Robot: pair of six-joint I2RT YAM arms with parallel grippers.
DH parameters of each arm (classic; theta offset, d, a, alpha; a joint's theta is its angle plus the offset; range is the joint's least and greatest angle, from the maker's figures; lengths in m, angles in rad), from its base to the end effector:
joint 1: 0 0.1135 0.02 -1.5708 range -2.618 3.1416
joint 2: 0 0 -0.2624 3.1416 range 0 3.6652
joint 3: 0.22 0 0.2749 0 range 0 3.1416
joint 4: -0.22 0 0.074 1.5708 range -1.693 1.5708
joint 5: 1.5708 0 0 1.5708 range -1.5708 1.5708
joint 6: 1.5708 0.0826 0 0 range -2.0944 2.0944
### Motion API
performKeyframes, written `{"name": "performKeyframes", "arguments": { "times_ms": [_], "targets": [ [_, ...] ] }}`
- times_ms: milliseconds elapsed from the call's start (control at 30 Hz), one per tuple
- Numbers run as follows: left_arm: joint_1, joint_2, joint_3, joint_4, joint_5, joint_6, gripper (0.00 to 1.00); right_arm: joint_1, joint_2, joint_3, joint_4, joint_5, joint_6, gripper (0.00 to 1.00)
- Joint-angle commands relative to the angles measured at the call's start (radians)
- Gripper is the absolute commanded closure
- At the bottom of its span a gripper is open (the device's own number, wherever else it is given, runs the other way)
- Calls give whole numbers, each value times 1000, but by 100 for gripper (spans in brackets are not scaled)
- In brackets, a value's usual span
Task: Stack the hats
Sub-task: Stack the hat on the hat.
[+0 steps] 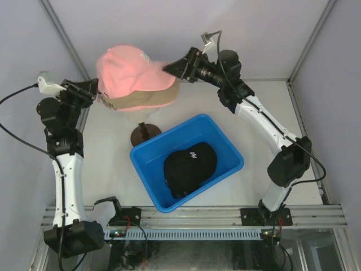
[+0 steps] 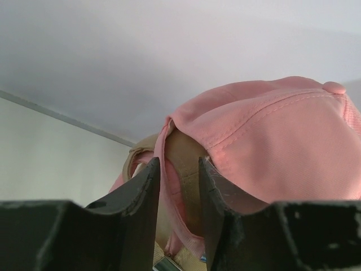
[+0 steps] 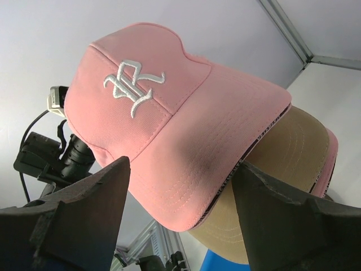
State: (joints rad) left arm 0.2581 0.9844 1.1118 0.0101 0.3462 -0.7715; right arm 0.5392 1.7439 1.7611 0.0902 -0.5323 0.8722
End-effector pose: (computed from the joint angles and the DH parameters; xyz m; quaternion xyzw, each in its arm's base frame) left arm 0.2813 0.0453 0.4464 -0.2055 0.6271 -0.2980 0.6897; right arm 0.3876 0.2808 0.4521 -0.0862 0.6681 0.5993 0.4324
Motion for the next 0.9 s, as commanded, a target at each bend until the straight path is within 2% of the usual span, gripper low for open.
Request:
{"name": "performKeyframes", "arguments": {
  "times_ms": [0, 333, 567, 867],
  "targets": [
    [9, 7, -24, 21, 32, 21, 64, 20, 7, 52, 12, -2, 4, 28],
    [9, 46, -21, 10, 75, 40, 70, 43, 54, 107, -100, 59, 4, 28],
    [9, 61, -7, -57, 64, 91, 76, 51, 83, 151, -189, 116, 4, 28],
    [9, 62, 27, -152, 18, 172, 89, 70, 59, 154, -254, 183, 4, 28]
  ]
}}
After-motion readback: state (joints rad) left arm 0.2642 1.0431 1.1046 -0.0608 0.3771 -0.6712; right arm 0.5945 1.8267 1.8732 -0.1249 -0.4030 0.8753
